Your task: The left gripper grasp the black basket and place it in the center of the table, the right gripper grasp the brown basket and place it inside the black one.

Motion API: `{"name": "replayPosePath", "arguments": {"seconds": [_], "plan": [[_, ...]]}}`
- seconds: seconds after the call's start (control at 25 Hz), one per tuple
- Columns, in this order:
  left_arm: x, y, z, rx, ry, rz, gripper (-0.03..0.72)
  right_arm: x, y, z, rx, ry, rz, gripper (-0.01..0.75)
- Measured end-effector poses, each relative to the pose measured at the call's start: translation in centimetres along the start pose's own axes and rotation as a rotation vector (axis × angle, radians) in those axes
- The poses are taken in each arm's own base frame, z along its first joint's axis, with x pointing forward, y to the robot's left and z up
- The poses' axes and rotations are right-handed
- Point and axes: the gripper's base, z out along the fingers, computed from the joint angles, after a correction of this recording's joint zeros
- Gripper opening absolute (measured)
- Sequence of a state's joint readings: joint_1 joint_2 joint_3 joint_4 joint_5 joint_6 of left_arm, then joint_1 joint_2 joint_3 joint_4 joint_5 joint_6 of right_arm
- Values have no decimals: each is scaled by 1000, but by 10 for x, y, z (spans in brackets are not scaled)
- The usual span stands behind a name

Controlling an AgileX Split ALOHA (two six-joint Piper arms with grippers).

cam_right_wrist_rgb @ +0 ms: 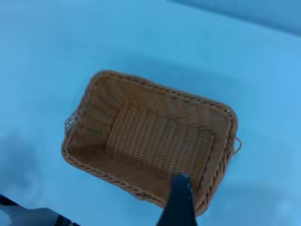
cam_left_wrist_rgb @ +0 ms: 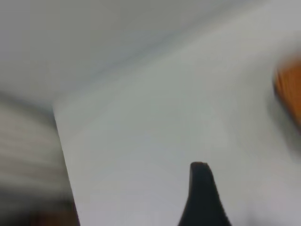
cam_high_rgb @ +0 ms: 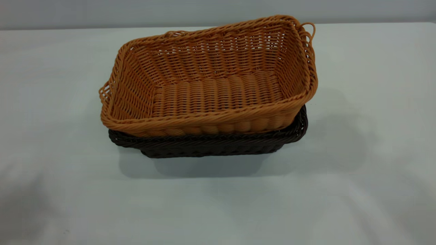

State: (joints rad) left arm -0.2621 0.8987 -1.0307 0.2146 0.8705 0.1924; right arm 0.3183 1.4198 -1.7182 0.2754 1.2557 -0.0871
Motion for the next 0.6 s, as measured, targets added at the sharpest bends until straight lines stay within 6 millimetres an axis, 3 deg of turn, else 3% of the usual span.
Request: {"name": "replayPosePath", "arguments": {"seconds": [0.12,0.28,0.6], "plan": [[25,-5,-12,51,224,-54,461,22,5,-17,0,-2,-1,547],[35,-10,-22,83,224,-131,461,69,1,-19,44,77,3,537],[70,-37,-9,228,292,-190,461,202,-18,18,141,384,49,533]]}}
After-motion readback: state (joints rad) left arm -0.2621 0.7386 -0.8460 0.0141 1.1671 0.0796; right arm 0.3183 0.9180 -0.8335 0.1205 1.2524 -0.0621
